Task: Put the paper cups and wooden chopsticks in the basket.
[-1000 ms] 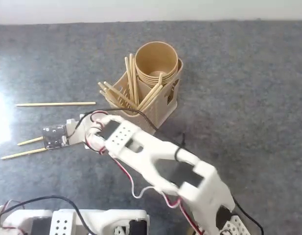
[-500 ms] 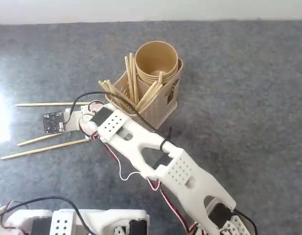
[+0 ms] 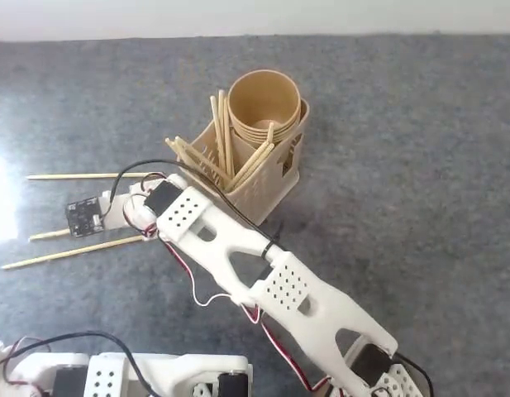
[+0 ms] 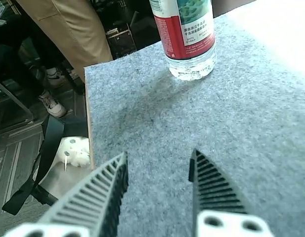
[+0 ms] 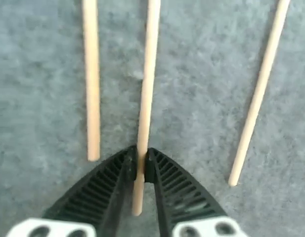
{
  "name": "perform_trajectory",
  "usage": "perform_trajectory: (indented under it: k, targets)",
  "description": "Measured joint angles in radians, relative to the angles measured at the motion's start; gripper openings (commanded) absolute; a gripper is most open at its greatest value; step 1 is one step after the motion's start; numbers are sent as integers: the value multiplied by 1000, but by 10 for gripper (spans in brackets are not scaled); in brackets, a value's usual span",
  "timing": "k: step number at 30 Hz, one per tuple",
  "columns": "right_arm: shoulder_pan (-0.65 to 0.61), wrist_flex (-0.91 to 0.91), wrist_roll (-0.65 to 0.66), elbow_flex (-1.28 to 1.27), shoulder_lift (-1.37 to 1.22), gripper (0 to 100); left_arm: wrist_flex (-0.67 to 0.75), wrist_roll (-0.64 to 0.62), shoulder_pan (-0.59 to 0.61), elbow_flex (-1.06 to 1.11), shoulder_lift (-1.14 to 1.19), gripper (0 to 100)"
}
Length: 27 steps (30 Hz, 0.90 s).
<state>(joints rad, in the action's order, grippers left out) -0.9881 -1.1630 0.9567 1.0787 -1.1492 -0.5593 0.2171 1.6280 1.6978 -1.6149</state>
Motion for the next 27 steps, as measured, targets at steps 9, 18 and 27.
perform_trajectory:
  k: [9, 18, 27]
  targets:
    - [-12, -189, 25, 221, -2, 8, -3, 0, -20, 0, 0, 195]
    - [-21, -407, -8, 545, 17, 8, -38, 0, -35, 0, 0, 195]
    - [-74, -485, -106, 552, 224, 8, -132, 0, -75, 0, 0, 195]
